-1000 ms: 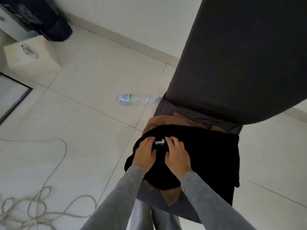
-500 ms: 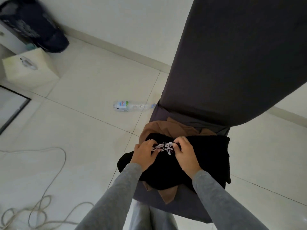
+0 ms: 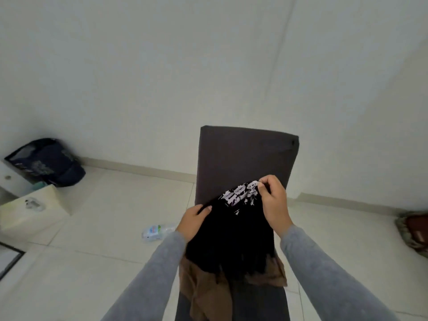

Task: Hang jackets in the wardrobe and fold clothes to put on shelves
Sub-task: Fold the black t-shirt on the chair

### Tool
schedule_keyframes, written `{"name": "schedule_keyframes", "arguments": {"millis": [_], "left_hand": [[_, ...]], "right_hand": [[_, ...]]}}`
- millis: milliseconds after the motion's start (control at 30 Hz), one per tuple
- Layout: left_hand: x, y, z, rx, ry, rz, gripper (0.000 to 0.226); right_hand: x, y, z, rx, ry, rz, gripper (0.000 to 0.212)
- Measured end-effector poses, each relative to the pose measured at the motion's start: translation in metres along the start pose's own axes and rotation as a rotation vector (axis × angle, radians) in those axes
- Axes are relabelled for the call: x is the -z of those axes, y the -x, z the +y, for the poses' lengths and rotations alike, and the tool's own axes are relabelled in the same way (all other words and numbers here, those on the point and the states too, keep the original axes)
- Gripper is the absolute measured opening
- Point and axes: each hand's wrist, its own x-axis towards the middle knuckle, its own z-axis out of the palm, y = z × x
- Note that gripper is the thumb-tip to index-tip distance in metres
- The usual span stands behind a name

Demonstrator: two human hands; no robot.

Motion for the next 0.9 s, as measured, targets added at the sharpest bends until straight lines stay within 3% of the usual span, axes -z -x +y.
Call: {"name": "schedule_keyframes", "arguments": {"millis": [233, 400, 500, 600, 900], "left_hand": [[-0.001, 0.028, 0.186, -0.202, 0.478, 0.010, 0.024], [-0.024, 0.048, 0.269, -0.283, 0.571, -0.020, 0.023], [-0.035, 0.053, 0.301, -0.336, 0.707, -0.028, 0.023], [-0.040, 0.057, 0.327, -0.367, 0.850, -0.056, 0.016], [-0.028, 0.065, 0.323, -0.345, 0.940, -0.065, 0.017]], "right_hand": [[0.071, -0.016, -0.066, 0.062, -0.059, 0.146, 0.013], [0.089, 0.007, -0.098, 0.150, -0.204, -0.096, 0.017], [0.099, 0.015, -0.113, 0.141, -0.308, -0.211, 0.026], [0.108, 0.007, -0.124, 0.108, -0.381, -0.154, 0.020], [0.111, -0.016, -0.144, 0.104, -0.405, -0.029, 0.024]]}}
